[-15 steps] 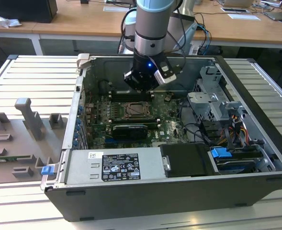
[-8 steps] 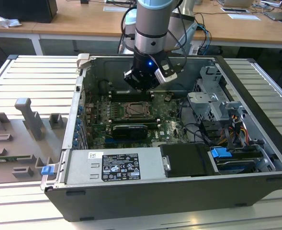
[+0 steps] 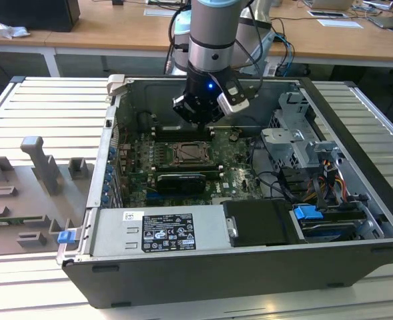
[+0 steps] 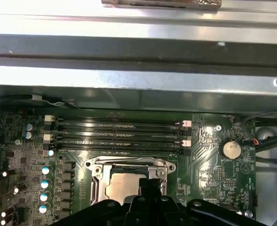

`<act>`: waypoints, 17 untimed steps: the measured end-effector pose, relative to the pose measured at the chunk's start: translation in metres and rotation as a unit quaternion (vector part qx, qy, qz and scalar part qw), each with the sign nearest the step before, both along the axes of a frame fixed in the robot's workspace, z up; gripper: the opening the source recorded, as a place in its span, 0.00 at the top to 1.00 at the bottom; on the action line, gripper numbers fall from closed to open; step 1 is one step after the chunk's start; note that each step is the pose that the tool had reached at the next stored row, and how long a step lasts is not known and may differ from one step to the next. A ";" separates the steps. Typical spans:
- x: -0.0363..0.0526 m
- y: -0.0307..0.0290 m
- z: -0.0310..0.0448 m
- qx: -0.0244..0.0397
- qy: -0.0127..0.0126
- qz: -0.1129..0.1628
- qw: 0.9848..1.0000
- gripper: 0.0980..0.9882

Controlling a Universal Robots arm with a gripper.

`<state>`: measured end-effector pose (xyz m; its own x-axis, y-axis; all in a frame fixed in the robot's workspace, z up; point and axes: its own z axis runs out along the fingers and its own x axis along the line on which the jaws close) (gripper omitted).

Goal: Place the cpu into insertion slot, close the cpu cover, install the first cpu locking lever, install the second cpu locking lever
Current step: 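Install the second cpu locking lever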

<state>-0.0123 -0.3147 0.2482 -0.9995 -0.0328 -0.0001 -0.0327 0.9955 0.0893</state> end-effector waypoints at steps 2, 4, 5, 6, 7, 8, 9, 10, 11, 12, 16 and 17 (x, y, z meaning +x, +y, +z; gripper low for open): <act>0.0000 -0.0017 0.0001 0.000 0.000 0.000 1.000 0.99; -0.0001 -0.0049 0.0001 0.000 0.000 0.000 1.000 0.99; 0.0000 -0.0062 0.0001 0.000 0.000 0.000 1.000 0.99; -0.0001 -0.0078 0.0000 0.000 0.000 0.000 1.000 0.99; -0.0001 -0.0094 0.0000 0.000 0.000 0.000 1.000 0.99; -0.0001 -0.0114 0.0000 0.000 0.000 0.000 1.000 0.99; -0.0001 -0.0133 -0.0001 0.000 0.000 0.000 1.000 0.99; -0.0001 -0.0169 -0.0003 0.000 0.000 0.000 1.000 0.99; 0.0000 -0.0195 -0.0007 0.000 0.002 0.000 1.000 0.99; 0.0000 -0.0228 -0.0014 0.000 0.003 0.000 1.000 0.99; 0.0000 -0.0472 -0.0045 0.001 0.004 0.000 1.000 0.99; -0.0001 -0.0500 -0.0047 0.001 0.004 0.000 1.000 0.99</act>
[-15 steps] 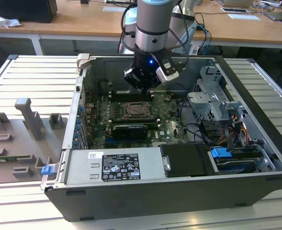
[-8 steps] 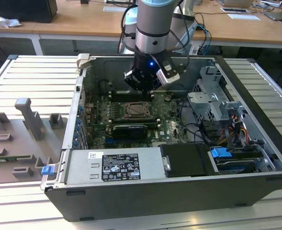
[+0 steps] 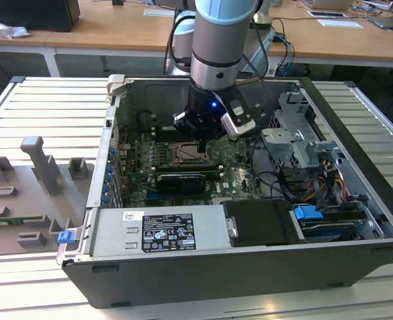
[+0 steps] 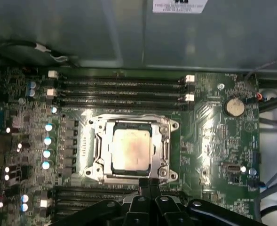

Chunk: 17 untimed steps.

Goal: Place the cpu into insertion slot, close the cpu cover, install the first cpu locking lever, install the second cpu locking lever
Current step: 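Install the second cpu locking lever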

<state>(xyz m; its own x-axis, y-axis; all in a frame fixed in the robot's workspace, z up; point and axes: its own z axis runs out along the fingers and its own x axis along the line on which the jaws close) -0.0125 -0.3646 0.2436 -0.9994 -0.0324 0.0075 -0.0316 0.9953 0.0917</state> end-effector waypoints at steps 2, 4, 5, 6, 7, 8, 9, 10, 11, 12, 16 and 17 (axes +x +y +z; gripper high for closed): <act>-0.0020 -0.0038 -0.0006 0.000 0.000 0.000 1.000 0.99; -0.0068 -0.0058 -0.0010 0.001 0.000 0.000 1.000 0.99; -0.0085 -0.0064 -0.0011 0.002 0.000 0.000 1.000 0.99; -0.0127 -0.0078 -0.0012 0.002 0.000 0.000 1.000 0.99; -0.0166 -0.0099 -0.0014 0.002 0.000 0.000 1.000 0.99; -0.0210 -0.0109 -0.0015 0.003 0.000 0.000 1.000 0.99; -0.0240 -0.0112 -0.0016 0.004 0.000 0.000 1.000 0.99; -0.0276 -0.0115 -0.0017 0.004 0.000 0.000 1.000 0.99; -0.0331 -0.0123 -0.0022 0.007 0.000 0.000 1.000 0.99; -0.0351 -0.0128 -0.0030 0.010 0.000 0.000 1.000 0.99; -0.0375 -0.0154 -0.0114 0.018 0.000 0.000 1.000 0.99; -0.0376 -0.0157 -0.0145 0.018 0.000 0.000 1.000 0.99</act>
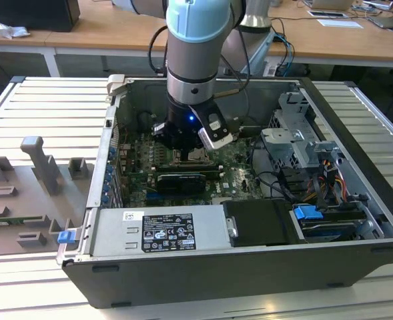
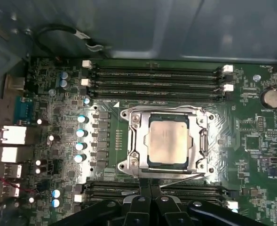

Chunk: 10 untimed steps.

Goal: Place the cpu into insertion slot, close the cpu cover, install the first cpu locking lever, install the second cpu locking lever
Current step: 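Install the second cpu locking lever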

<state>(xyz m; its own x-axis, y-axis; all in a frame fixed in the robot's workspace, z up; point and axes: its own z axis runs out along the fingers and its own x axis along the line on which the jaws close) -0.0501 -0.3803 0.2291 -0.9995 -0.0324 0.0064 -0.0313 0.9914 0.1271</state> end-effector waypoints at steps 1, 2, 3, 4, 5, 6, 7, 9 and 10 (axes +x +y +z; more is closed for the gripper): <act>0.0000 0.0000 -0.0025 0.000 0.000 0.000 1.000 0.99; 0.0001 -0.0001 -0.0042 0.000 0.000 0.000 1.000 0.99; -0.0003 -0.0001 -0.0070 0.000 0.000 0.000 1.000 0.99; -0.0017 -0.0011 -0.0089 0.005 0.000 0.000 1.000 0.99; -0.0032 -0.0028 -0.0092 0.014 0.000 0.000 1.000 0.99; -0.0040 -0.0037 -0.0093 0.017 0.000 0.000 1.000 0.99; -0.0044 -0.0050 -0.0093 0.019 0.000 0.000 1.000 0.99; -0.0047 -0.0062 -0.0095 0.021 0.000 0.000 1.000 0.99; -0.0047 -0.0066 -0.0095 0.023 0.000 0.000 1.000 0.99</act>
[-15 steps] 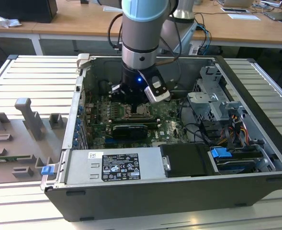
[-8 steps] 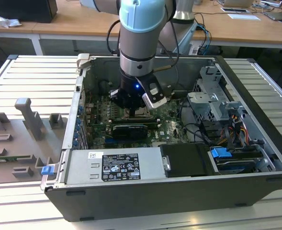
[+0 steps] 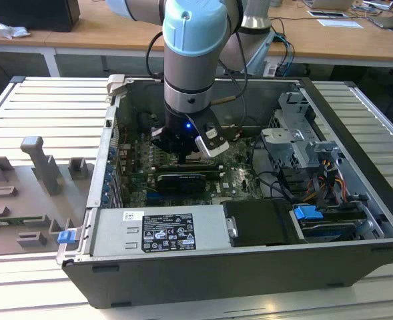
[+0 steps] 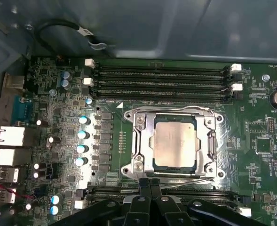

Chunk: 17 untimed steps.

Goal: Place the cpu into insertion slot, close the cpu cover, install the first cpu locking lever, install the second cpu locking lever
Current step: 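Install the second cpu locking lever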

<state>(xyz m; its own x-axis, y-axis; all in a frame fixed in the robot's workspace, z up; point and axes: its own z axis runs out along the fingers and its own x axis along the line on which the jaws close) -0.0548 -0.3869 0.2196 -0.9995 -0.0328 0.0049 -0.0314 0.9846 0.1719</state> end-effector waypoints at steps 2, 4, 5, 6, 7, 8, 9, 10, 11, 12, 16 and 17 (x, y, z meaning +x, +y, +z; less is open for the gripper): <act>0.0001 -0.0001 -0.0002 0.001 0.000 0.000 1.000 0.99; 0.0000 -0.0002 -0.0002 0.001 0.000 0.000 1.000 0.99; 0.0000 -0.0003 -0.0004 0.001 0.000 0.000 1.000 0.99; 0.0000 -0.0002 -0.0005 0.001 0.000 0.000 1.000 0.99; 0.0000 -0.0003 -0.0007 0.001 0.000 0.000 1.000 0.99; 0.0000 -0.0006 -0.0010 0.001 0.000 0.000 1.000 0.99; -0.0003 -0.0008 -0.0013 0.002 0.000 0.000 1.000 0.99; -0.0023 -0.0011 -0.0012 0.002 0.000 0.000 1.000 0.99; -0.0037 -0.0016 -0.0012 0.004 0.000 0.000 1.000 0.99; -0.0047 -0.0023 -0.0017 0.004 0.000 0.000 1.000 0.99; -0.0063 -0.0029 -0.0052 0.004 0.000 0.000 1.000 0.99; -0.0080 -0.0033 -0.0062 0.005 0.000 0.000 1.000 0.99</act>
